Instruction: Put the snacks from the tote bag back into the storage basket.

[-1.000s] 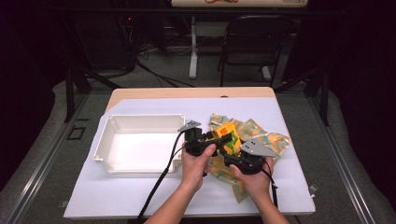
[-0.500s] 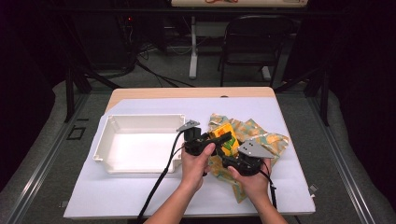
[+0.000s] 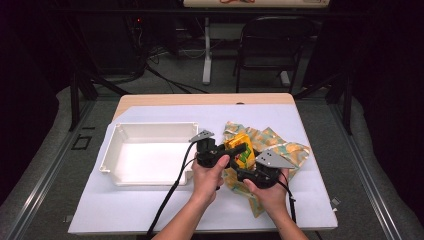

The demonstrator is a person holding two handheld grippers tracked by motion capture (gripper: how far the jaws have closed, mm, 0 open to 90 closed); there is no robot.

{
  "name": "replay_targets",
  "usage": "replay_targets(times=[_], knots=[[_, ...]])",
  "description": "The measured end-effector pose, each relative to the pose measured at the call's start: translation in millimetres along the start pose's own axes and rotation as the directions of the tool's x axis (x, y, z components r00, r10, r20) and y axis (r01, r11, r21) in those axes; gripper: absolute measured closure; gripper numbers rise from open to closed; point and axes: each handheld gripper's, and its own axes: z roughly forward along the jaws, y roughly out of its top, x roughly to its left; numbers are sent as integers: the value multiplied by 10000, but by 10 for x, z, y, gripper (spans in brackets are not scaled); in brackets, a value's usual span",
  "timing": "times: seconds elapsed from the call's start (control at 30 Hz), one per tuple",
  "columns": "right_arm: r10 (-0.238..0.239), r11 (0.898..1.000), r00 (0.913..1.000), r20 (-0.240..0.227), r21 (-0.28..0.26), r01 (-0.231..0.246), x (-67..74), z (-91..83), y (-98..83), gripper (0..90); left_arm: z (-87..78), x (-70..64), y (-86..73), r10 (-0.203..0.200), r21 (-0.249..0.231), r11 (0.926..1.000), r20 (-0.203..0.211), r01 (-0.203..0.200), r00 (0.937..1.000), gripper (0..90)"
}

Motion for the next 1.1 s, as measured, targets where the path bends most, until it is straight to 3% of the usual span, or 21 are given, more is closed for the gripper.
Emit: replay_targets(times=[0.1,0.23,0.53,0.77,1.1], knots=[[149,9996,9999,-68,-242,-151,2,-34,1,208,-12,-57,7,364,-86,9993,-210,-366,9991,553],[342,9988,9985,-426,-350,-357,-16,-82,32,144,-23,-46,23,487,6,9988,-250,-487,9985,555],[54,10000,9981,-616,71,-50,-52,-141,64,110,-92,-43,59,779,-123,9968,-450,-785,9959,557],[-50,9991,9973,-727,418,81,-118,-254,31,93,-165,-70,76,1233,-86,9922,-688,-1242,9900,558],[430,9984,9975,-568,398,-408,-223,-311,-56,91,-343,-52,113,1518,-148,9880,-878,-1537,9845,559]])
